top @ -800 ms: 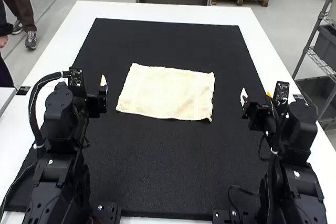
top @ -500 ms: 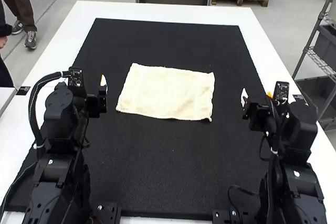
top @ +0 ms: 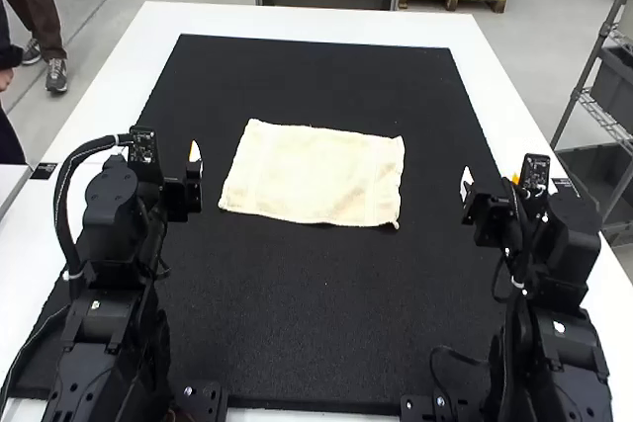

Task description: Fold the towel.

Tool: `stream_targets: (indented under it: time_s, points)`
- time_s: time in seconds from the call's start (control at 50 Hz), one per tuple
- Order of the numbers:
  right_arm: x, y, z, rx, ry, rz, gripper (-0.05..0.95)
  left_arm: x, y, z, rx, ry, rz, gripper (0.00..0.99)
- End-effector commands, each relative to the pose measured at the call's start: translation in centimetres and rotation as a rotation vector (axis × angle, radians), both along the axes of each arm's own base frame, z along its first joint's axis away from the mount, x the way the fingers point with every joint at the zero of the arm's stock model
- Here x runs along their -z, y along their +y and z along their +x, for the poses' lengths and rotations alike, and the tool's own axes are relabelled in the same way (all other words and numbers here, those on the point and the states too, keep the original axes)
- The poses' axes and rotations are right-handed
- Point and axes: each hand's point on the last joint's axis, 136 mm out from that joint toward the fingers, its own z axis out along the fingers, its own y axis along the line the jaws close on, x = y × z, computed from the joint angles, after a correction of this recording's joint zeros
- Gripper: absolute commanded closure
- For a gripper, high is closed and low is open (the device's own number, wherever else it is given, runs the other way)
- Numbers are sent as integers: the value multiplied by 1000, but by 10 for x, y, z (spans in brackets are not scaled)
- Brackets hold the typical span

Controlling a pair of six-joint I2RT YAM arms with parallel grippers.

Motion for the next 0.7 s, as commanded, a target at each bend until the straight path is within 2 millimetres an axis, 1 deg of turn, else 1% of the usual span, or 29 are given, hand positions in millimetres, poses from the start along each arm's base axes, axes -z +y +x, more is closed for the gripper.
stream_targets:
  time_s: [0.0, 0.18, 0.28, 0.52, 0.68]
  points:
    - [7, -4, -1, 17, 22, -5, -13, -2, 1, -1, -9, -17, -10, 36]
    - [8, -3, -1, 12, 25, -8, -13, -2, 1, -1, -7, -13, -5, 36]
    - [9, 1, -1, -9, 28, -39, -13, -1, 1, -1, -9, -10, 1, 36]
    - [10, 11, -1, -52, 30, -45, -13, -2, 1, -1, -9, -12, 1, 36]
    - [10, 11, -1, -52, 30, -45, -13, -2, 1, -1, -7, -12, 1, 36]
